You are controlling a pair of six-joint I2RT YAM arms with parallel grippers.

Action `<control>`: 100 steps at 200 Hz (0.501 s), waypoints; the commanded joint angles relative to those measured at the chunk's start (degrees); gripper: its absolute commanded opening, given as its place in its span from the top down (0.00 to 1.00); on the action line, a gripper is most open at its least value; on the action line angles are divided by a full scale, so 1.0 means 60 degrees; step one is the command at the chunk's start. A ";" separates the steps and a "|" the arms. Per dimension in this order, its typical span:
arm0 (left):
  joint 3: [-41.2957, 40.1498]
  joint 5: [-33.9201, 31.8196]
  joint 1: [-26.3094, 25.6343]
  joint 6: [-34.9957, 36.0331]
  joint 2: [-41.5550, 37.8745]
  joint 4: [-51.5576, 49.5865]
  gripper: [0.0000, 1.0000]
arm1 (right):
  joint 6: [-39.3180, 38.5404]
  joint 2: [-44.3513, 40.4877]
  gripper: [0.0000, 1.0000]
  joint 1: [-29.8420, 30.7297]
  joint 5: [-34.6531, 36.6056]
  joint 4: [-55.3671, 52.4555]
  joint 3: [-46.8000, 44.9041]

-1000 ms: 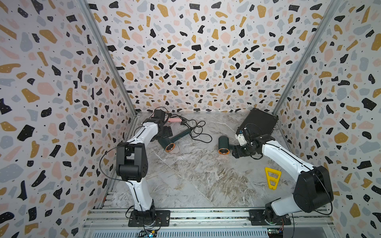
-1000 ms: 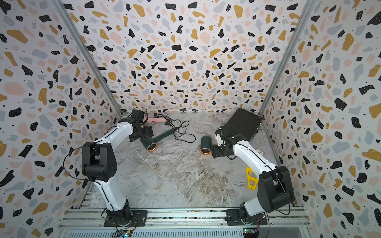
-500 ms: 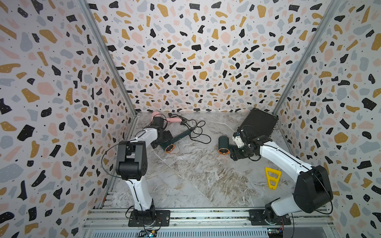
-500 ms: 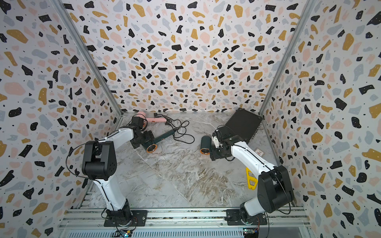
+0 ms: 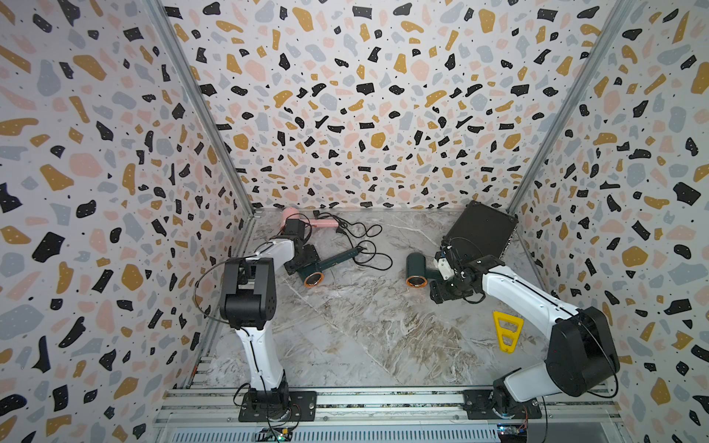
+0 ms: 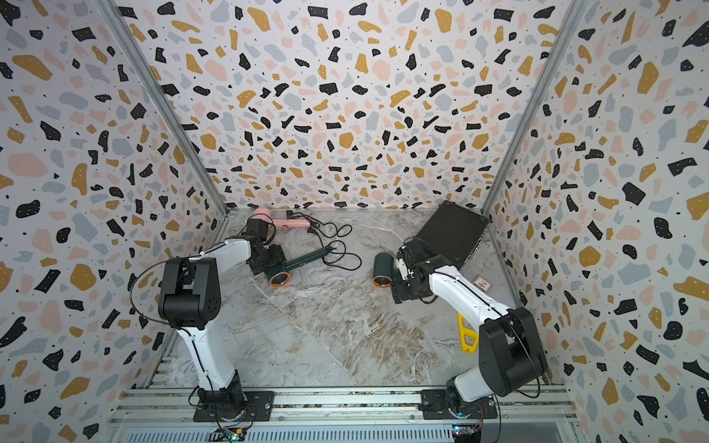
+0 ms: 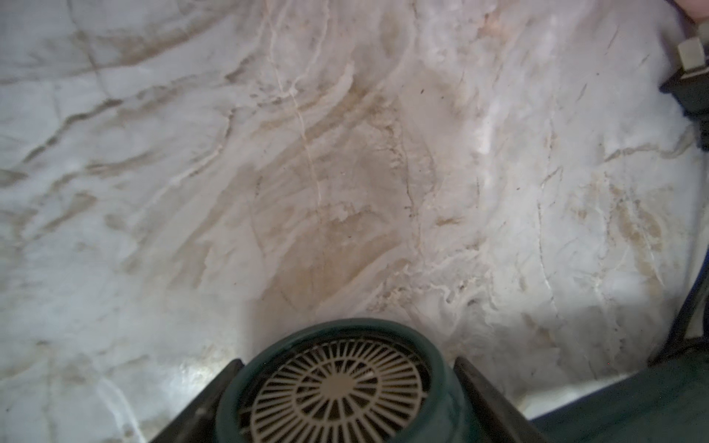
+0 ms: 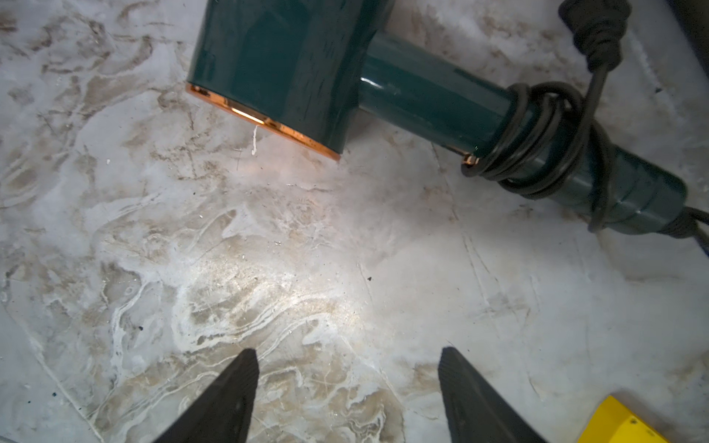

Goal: Wrap the cord around the hair dryer
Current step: Pick up the hair dryer from the center of the board.

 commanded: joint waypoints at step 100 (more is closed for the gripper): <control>-0.0132 0.1134 0.0355 0.0184 0.0643 -0.0013 0.30 | -0.0070 -0.0578 0.23 0.0044 0.0316 -0.0192 -0.0322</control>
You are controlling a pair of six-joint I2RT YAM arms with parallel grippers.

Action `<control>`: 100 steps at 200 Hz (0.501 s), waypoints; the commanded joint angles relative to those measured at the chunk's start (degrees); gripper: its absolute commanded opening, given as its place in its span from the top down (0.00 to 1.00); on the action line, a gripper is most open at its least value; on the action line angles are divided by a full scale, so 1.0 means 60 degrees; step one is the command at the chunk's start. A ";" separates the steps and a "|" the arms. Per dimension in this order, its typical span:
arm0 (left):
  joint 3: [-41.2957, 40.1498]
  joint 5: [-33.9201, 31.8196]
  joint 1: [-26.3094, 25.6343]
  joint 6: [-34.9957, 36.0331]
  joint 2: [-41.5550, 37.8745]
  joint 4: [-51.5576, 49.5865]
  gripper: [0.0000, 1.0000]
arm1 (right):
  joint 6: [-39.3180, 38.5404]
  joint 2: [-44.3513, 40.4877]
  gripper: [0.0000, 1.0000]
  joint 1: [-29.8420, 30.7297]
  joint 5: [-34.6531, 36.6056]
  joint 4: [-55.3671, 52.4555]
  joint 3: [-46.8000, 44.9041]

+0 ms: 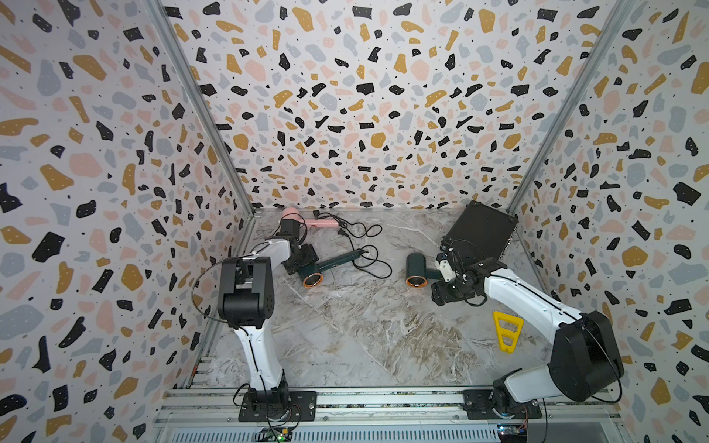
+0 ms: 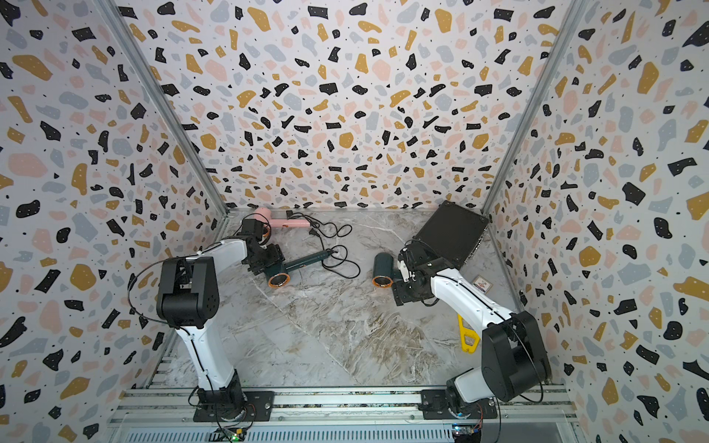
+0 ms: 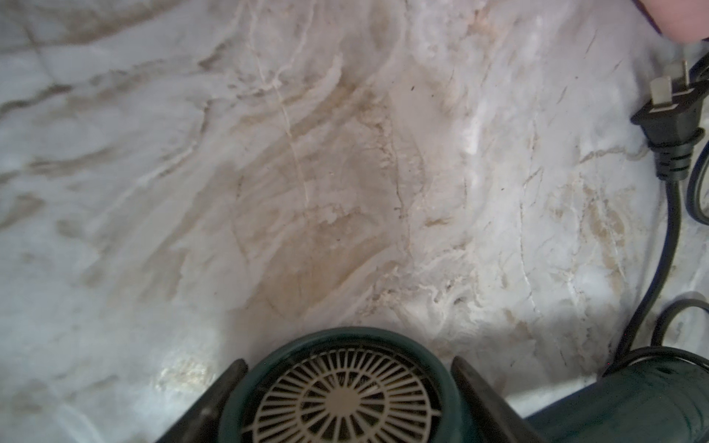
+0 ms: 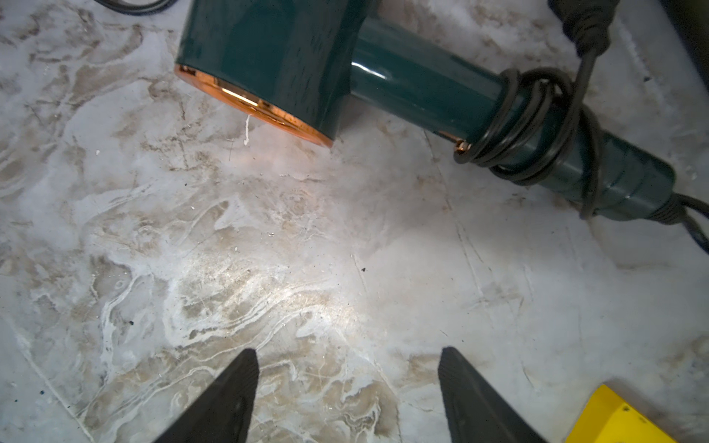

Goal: Wrap the cord around the hair dryer
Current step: Pick up the hair dryer from the center of the board.

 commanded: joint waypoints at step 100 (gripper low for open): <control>0.0512 0.0753 0.0024 0.1312 -0.1813 -0.2121 0.80 | -0.0665 -0.0507 0.30 0.0041 -0.1605 0.0451 0.0876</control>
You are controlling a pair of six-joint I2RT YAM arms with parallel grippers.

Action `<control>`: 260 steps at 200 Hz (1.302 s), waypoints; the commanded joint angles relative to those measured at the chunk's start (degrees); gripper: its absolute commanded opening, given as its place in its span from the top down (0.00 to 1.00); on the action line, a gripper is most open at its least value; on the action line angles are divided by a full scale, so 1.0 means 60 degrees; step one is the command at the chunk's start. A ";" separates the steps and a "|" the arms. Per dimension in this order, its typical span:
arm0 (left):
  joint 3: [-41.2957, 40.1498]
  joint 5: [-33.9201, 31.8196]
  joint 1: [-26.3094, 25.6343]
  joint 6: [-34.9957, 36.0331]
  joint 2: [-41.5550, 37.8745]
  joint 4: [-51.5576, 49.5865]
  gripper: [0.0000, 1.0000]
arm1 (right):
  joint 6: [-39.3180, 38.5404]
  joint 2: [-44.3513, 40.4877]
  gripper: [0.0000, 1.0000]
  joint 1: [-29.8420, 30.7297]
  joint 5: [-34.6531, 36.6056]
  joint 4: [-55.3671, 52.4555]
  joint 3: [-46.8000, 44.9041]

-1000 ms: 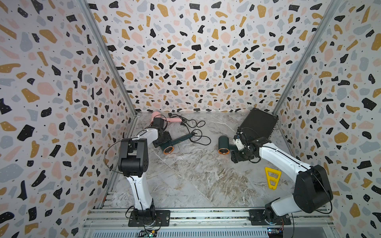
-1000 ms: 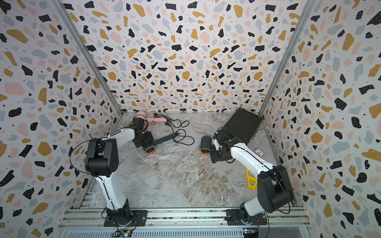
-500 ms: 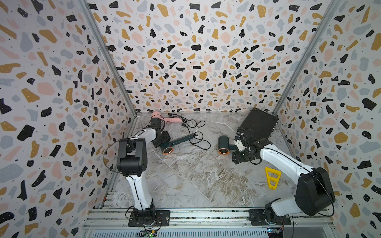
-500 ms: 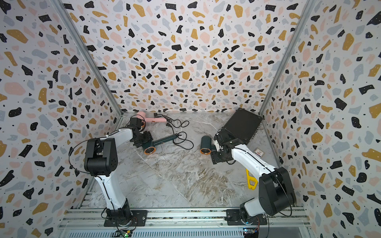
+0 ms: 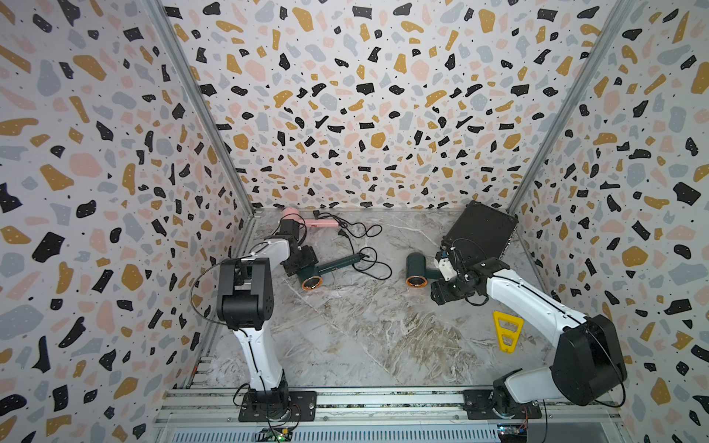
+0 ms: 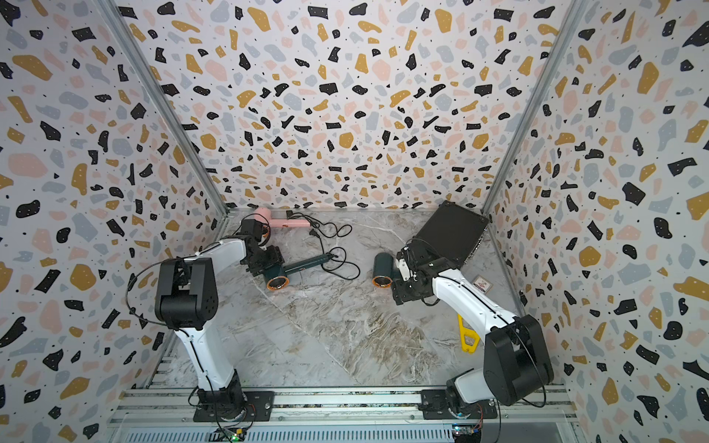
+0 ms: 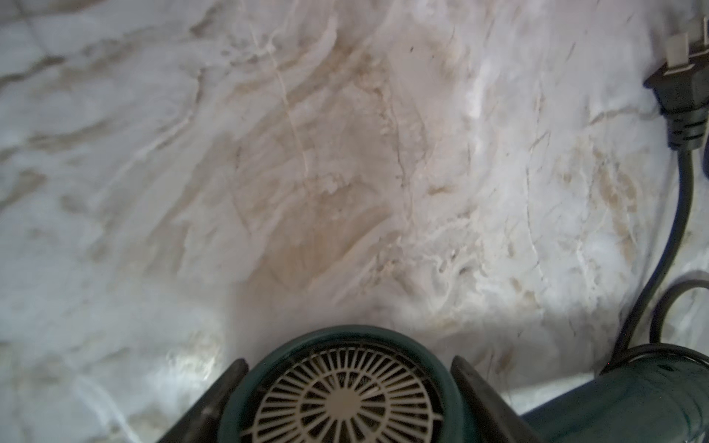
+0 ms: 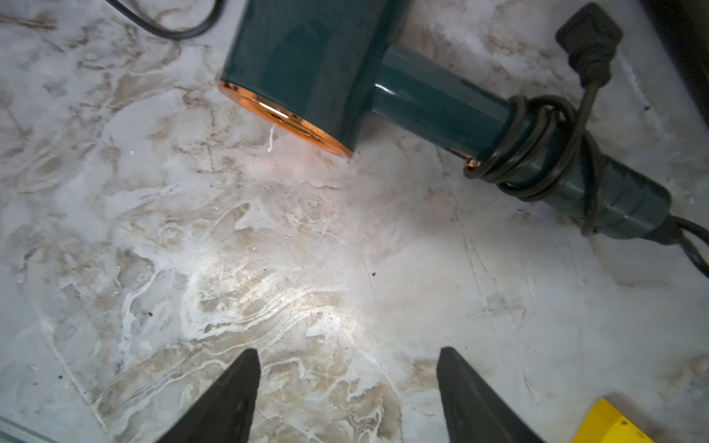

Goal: Wrap the cord around the hair dryer
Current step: Pick up the hair dryer from the center of the board, then adjust the power cord at the center of the board.

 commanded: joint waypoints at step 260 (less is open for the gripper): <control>0.3652 0.4360 0.0013 0.1820 -0.5324 -0.4891 1.00 | -0.1263 -0.0754 0.24 0.0053 -0.5727 0.9797 -0.3500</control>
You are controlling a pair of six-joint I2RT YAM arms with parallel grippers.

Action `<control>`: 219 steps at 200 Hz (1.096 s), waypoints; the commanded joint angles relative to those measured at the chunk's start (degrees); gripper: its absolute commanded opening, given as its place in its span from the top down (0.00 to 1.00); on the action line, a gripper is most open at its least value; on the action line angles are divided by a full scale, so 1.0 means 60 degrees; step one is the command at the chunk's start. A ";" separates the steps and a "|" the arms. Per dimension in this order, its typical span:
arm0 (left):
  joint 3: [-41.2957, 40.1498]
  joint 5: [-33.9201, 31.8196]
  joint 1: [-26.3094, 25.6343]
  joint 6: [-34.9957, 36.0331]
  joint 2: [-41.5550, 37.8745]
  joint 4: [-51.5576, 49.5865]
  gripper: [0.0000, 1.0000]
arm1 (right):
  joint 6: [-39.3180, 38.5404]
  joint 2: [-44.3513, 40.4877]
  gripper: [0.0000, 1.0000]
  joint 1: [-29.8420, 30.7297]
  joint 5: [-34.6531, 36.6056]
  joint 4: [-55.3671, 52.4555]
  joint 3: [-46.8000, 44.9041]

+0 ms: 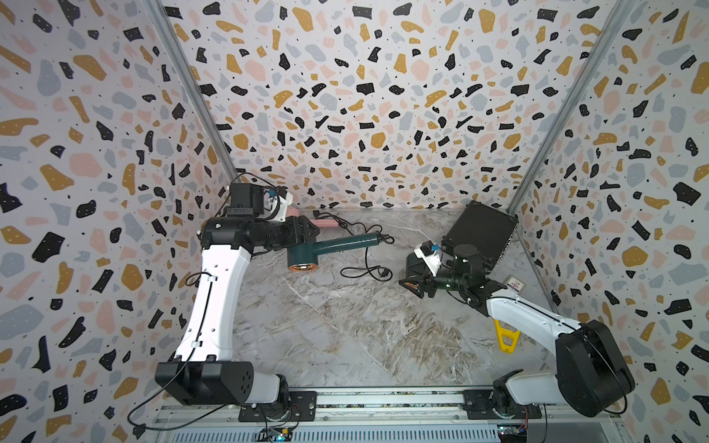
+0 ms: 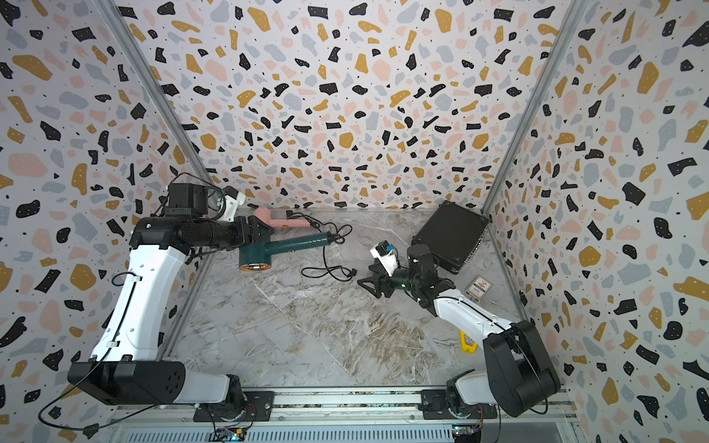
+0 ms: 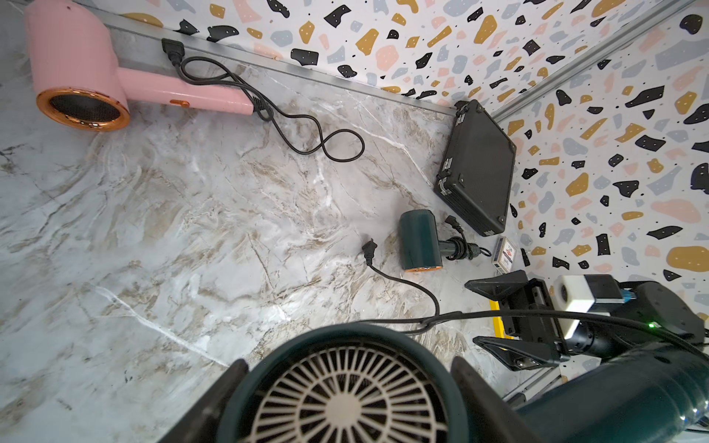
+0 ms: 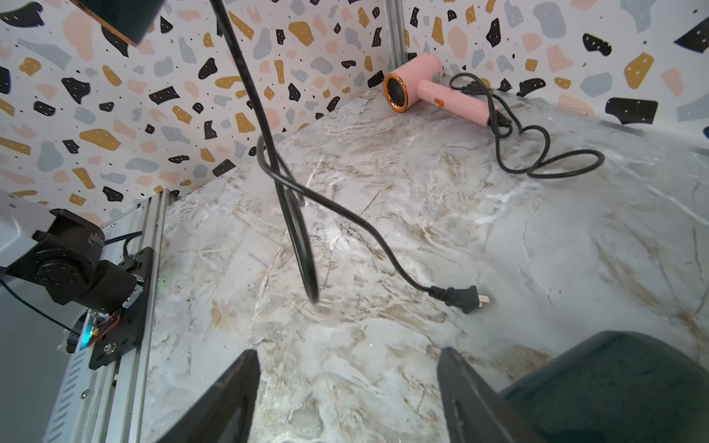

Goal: Wrap the cord around the hair dryer
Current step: Adjust the power cord at the center of the board.

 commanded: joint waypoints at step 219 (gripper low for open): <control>-0.0174 0.0313 0.0491 -0.1130 -0.0713 0.1504 1.00 | 0.2505 0.1784 1.00 0.1130 0.1264 0.2005 0.1104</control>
